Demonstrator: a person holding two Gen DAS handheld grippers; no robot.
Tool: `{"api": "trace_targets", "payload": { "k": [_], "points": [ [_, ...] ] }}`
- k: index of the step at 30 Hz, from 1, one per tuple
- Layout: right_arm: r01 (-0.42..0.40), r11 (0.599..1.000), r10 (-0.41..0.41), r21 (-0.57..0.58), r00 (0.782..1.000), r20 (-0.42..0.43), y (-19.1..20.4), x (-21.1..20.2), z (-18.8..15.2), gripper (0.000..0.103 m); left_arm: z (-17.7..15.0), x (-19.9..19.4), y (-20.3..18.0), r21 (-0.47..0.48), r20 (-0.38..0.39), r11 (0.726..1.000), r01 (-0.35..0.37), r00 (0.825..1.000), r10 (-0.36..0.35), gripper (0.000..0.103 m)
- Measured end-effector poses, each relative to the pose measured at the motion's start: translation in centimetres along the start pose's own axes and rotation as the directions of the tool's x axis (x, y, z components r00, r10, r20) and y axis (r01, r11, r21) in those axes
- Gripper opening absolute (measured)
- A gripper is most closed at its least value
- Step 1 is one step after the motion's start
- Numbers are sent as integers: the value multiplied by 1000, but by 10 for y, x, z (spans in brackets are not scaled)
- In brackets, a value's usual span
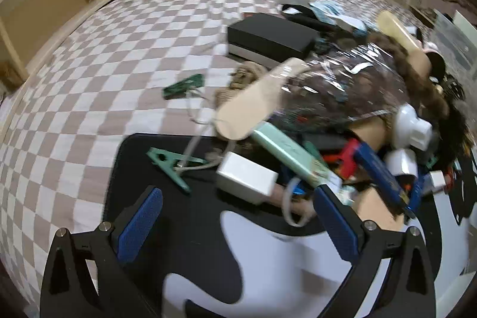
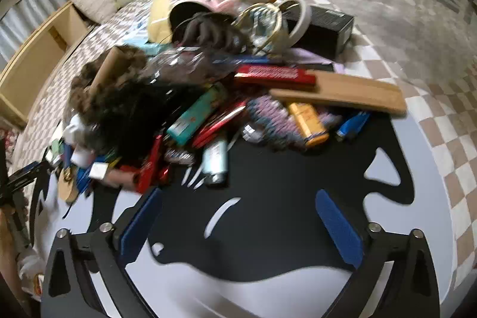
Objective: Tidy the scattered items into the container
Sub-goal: 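Grasp the yellow lighter with the right gripper while the left gripper approaches the green clip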
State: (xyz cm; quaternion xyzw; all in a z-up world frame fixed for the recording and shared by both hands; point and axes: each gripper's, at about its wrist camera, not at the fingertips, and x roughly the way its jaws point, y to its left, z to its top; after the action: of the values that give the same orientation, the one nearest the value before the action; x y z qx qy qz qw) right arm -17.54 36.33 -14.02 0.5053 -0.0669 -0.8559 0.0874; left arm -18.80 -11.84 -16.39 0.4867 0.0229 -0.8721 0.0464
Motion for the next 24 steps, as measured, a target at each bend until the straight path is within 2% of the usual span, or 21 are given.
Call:
{"api": "trace_targets", "payload": {
  "k": [2,4,7,11,13,16,20,24],
  "points": [
    [18,1000,-18,7,1000,6,-8,3,5,89,1,1,8,-20,2,1000,-3,1000,3,101],
    [23,999,-24,23,1000,16,-16,5,11,79,2,2,14,-38,7,999,-9,1000,9,101],
    [20,998,-22,58,999,33,-29,6,21,71,3,3,23,-63,12,998,-23,1000,24,101],
    [8,995,-15,102,998,69,-41,8,36,65,4,8,34,-82,14,995,-51,999,53,101],
    [21,996,-27,87,997,74,-40,11,41,56,4,10,36,-89,14,995,-50,999,51,101],
    [57,997,-60,47,996,59,-35,21,44,49,5,13,40,-99,17,994,-44,999,46,101],
    [150,988,-149,-23,988,36,-31,39,43,46,8,15,43,-108,25,993,-53,998,56,101],
    [180,982,-178,-51,983,40,-32,48,40,34,9,17,50,-134,33,990,-46,998,51,101]
  ]
}}
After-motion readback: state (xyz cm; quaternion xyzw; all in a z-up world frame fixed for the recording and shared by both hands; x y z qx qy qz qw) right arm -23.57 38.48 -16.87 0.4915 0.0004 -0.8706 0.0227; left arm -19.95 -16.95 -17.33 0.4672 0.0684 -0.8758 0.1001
